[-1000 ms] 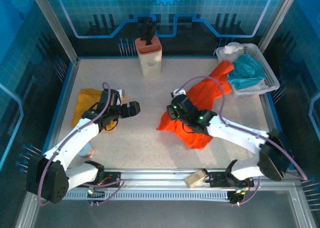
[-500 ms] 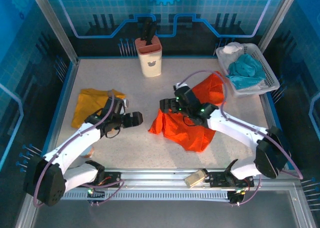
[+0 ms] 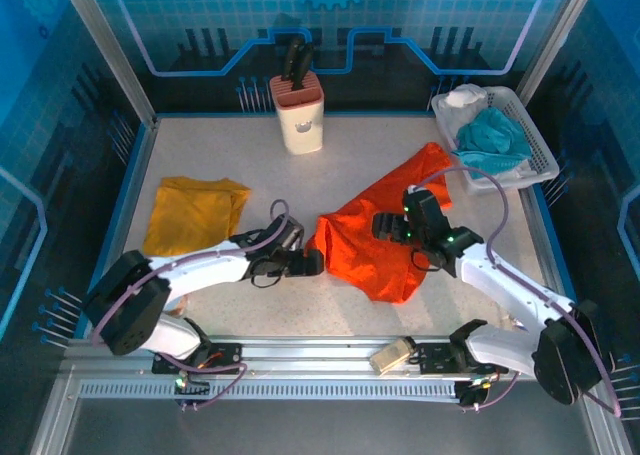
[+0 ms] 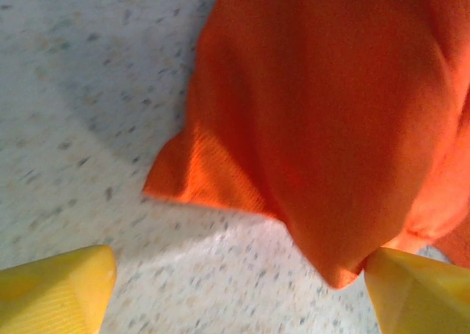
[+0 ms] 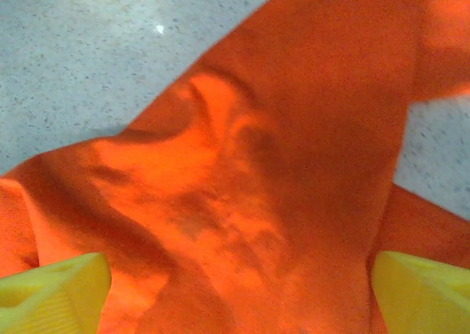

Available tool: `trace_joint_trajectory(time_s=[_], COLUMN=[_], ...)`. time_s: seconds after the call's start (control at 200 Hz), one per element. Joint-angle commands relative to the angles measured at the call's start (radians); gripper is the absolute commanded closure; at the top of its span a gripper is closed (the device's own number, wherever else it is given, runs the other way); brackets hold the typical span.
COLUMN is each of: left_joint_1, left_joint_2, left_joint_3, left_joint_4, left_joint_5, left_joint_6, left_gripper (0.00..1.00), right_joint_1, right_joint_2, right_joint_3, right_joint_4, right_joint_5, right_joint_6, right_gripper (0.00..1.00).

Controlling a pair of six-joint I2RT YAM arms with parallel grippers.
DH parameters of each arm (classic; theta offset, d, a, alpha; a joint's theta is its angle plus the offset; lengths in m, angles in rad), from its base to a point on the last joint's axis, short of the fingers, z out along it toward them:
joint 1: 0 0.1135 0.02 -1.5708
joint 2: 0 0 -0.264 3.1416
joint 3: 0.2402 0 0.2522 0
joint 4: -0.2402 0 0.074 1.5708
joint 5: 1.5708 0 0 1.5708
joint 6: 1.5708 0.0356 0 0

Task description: Fold and stack the t-shirts

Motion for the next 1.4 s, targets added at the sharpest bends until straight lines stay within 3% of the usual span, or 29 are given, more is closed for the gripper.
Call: trace_joint_trajectory(time_s=[0.0,0.275,0.355,0.44,0.735,0.75,0.77,0.83,0.931,1.056,1.241,1.396], left_joint_1=[-0.006,0.012,0.048,0.123,0.313,0.322,0.33,0.349,0.341,0.239,-0.007,-0.151], left_joint_2=[0.077,0.209,0.206,0.187,0.235,0.246,0.263,0.307,0.313,0.269,0.265,0.281], left_joint_3=[0.073,0.288,0.322,0.337,0.544,0.561,0.587,0.654,0.692,0.663,0.629,0.587], left_joint_4=[0.06,-0.064,-0.123,-0.163,-0.339,-0.352,-0.37,-0.432,-0.469,-0.445,-0.407,-0.29], left_joint_5=[-0.078,-0.183,-0.215,-0.182,-0.268,-0.27,-0.275,-0.307,-0.281,-0.191,-0.16,-0.163], left_joint_6=[0.0,0.147,0.2,0.254,0.529,0.538,0.544,0.536,0.47,0.404,0.37,0.345], left_gripper=[0.2,0.72,0.9,1.0,0.99,0.97,0.85,0.37,0.28,0.25,0.24,0.24], right_joint_1=[-0.04,-0.089,-0.1,-0.11,-0.13,-0.13,-0.131,-0.132,-0.134,-0.137,-0.148,-0.164], right_joint_2=[-0.066,-0.136,-0.147,-0.156,-0.117,-0.116,-0.112,-0.108,-0.112,-0.112,-0.051,0.003], right_joint_3=[-0.043,-0.105,-0.114,-0.125,-0.128,-0.126,-0.124,-0.12,-0.119,-0.128,-0.1,-0.07], right_joint_4=[-0.034,-0.047,-0.05,-0.042,-0.012,-0.013,-0.013,-0.019,-0.033,-0.024,-0.005,-0.013], right_joint_5=[-0.035,-0.063,-0.07,-0.072,-0.083,-0.085,-0.086,-0.089,-0.083,-0.075,-0.086,-0.094], right_joint_6=[0.042,0.061,0.062,0.061,0.065,0.065,0.065,0.065,0.061,0.057,0.044,0.049], right_gripper=[0.09,0.11,0.11,0.12,0.12,0.12,0.12,0.12,0.11,0.07,0.01,0.0])
